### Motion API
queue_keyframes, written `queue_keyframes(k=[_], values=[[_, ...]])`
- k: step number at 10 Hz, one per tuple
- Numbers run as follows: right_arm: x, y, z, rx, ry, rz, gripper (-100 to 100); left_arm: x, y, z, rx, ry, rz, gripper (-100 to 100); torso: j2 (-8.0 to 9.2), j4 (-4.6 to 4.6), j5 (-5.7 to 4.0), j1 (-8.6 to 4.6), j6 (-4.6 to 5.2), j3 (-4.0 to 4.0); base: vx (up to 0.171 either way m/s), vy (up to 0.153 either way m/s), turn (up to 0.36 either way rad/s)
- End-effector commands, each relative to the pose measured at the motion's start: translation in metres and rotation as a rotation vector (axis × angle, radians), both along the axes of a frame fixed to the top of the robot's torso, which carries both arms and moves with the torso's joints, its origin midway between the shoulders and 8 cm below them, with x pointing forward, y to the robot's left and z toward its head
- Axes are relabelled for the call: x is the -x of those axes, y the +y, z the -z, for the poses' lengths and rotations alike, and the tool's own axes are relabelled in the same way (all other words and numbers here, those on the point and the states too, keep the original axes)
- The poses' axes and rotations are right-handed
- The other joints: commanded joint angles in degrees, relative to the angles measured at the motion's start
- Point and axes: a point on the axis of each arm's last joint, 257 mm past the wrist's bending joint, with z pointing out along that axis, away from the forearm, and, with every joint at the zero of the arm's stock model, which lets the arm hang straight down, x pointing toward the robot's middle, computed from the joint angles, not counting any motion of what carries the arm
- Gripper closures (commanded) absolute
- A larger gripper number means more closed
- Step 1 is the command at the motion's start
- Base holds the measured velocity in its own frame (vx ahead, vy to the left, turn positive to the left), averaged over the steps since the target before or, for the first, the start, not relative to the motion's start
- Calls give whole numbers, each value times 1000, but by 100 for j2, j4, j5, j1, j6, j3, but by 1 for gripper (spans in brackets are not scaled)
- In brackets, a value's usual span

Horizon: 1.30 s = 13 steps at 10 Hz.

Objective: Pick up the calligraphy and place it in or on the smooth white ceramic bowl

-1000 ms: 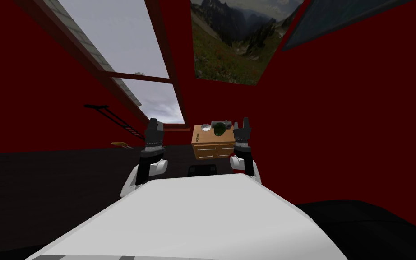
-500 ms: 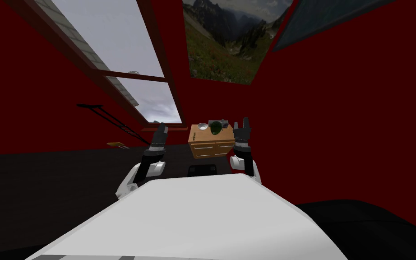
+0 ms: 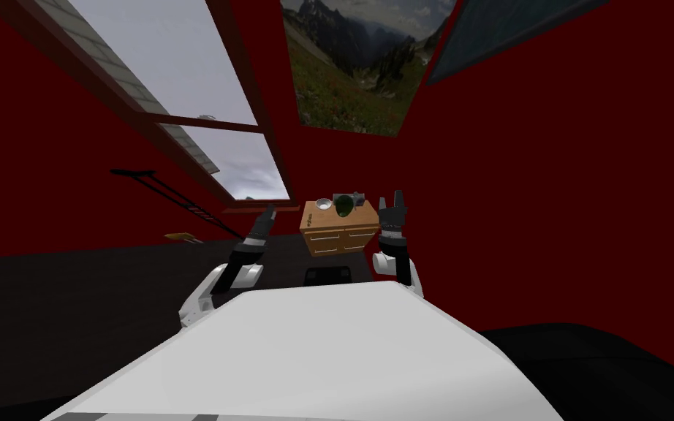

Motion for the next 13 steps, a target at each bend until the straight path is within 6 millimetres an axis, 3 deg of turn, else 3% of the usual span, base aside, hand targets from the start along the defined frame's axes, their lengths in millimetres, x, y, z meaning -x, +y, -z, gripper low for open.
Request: queue_keyframes(k=[1,3,4,5,6,8,9,10,11,13], values=[[0,0,0,0,0,0,0,-1,2,9,-17,31,7,-100,0,0,0,0,0,0,-25,-51,-32],[0,0,0,0,0,0,0,-9,9,46,-48,142,19,-100,-2,0,2,7,0,-1,-31,-78,-118],[0,0,0,0,0,0,0,-9,9,46,-62,144,24,-100,1,0,-1,-6,0,0,-24,-81,-31],[0,0,0,0,0,0,0,-11,14,65,-76,203,28,-100,-2,0,-1,-2,-2,-1,-16,-73,-97],[0,0,0,0,0,0,0,-11,14,65,-86,205,31,-100,-6,-1,0,1,1,-4,-18,-47,-53],[0,0,0,0,0,0,0,-13,26,106,-116,328,35,-100,-5,-1,2,9,-1,-2,-21,-71,-159],[0,0,0,0,0,0,0,-13,28,106,-136,331,41,-100,-3,-1,0,-1,1,-2,-20,-69,-46],[0,0,0,0,0,0,0,-12,35,127,-155,396,41,-100,-3,0,0,3,-3,-2,-13,-67,-108],[0,0,0,0,0,0,0,-12,36,126,-162,397,42,-100,-6,-1,1,4,0,-3,-4,-43,-62],[0,0,0,0,0,0,0,-7,53,169,-192,527,34,-100,-10,-2,2,12,0,-6,1,-59,-186]])
